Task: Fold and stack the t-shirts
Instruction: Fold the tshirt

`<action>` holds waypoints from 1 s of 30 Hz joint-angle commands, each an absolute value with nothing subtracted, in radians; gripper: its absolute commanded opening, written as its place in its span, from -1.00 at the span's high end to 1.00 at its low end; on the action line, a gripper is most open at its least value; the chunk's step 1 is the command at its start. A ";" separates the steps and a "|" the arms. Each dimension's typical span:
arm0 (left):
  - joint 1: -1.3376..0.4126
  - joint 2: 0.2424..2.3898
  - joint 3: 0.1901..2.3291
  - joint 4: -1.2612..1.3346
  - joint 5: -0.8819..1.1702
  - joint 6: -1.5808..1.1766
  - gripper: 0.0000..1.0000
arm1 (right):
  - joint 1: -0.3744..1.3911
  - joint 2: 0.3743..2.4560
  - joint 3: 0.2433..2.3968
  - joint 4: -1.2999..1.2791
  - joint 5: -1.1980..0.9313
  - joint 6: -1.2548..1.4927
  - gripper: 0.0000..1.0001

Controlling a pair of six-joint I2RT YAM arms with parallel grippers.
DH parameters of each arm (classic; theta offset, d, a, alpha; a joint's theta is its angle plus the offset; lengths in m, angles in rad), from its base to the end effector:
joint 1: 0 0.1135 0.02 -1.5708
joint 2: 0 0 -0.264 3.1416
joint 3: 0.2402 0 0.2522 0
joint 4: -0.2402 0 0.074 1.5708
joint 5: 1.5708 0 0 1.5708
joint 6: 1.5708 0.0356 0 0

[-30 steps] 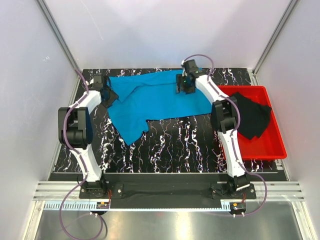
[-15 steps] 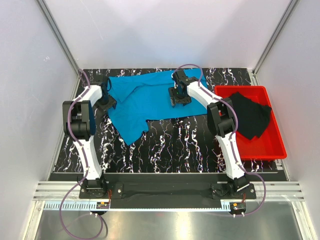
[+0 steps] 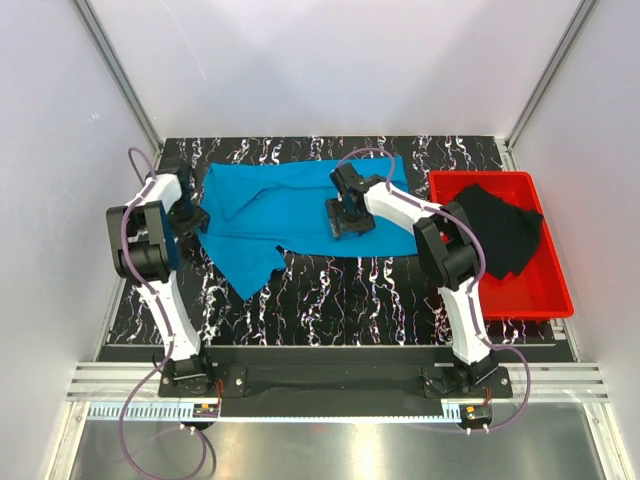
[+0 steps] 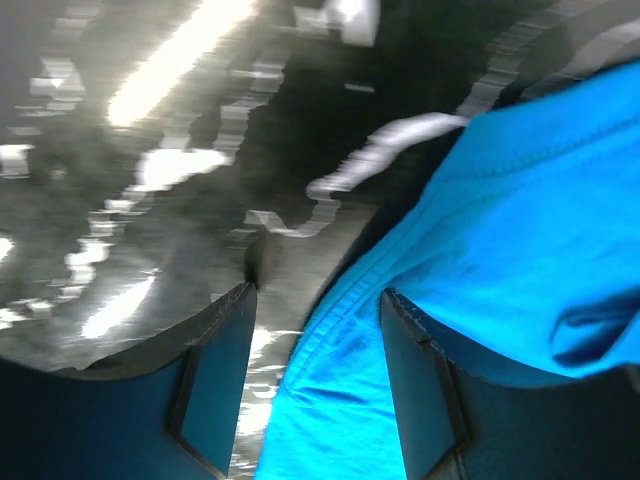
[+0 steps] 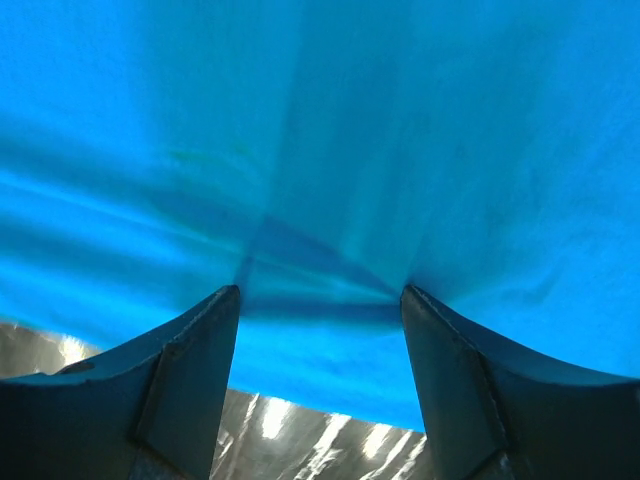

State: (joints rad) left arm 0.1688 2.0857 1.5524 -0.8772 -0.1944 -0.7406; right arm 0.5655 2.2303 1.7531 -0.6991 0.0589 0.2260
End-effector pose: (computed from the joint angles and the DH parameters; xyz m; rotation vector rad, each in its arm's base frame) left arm 0.4019 0.0755 0.1629 -1.3058 2.6189 0.2075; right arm 0.3971 0.2495 0.1618 -0.4489 2.7152 0.1372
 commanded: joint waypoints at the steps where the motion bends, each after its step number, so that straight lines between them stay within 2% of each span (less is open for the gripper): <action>1: 0.210 2.037 1.479 -0.939 -0.342 -0.678 -0.15 | 0.598 2.152 1.635 -0.723 0.022 0.307 -0.47; 7: 0.227 1.930 1.416 -0.887 -0.310 -0.620 -0.17 | 0.615 2.033 1.552 -0.692 0.014 0.304 -0.51; 8: 0.219 1.924 1.428 -0.890 -0.295 -0.614 -0.18 | 0.614 2.029 1.566 -0.701 0.035 0.292 -0.60; 12: 0.161 1.869 1.480 -0.916 -0.304 -0.581 -0.17 | 0.611 2.084 1.730 -0.781 0.158 0.220 -0.69; 15: 0.111 1.728 1.454 -0.827 -0.325 -0.551 -0.17 | 0.588 2.108 1.825 -0.807 0.170 0.210 -0.70; 18: 0.048 1.655 1.430 -0.679 -0.188 -0.485 -0.15 | 0.552 2.129 1.888 -0.799 0.132 0.227 -0.67; 23: -0.054 1.756 1.489 -0.565 0.084 -0.331 0.27 | 0.497 2.143 1.937 -0.775 0.075 0.247 -0.60; 24: -0.063 1.840 1.564 -0.592 0.110 -0.318 0.32 | 0.470 2.134 1.933 -0.766 0.055 0.253 -0.59; 25: -0.077 1.883 1.607 -0.621 0.126 -0.299 0.46 | 0.459 2.129 1.928 -0.756 0.023 0.256 -0.57; 30: -0.116 2.088 1.822 -0.742 0.166 -0.279 0.65 | 0.411 2.076 1.876 -0.700 0.017 0.250 -0.54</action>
State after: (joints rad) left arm -0.1020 2.0243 1.7420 -0.6670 0.0822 -0.3332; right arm 0.4240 2.1220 1.8957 -0.7547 0.0483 0.2470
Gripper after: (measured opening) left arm 0.181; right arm 0.772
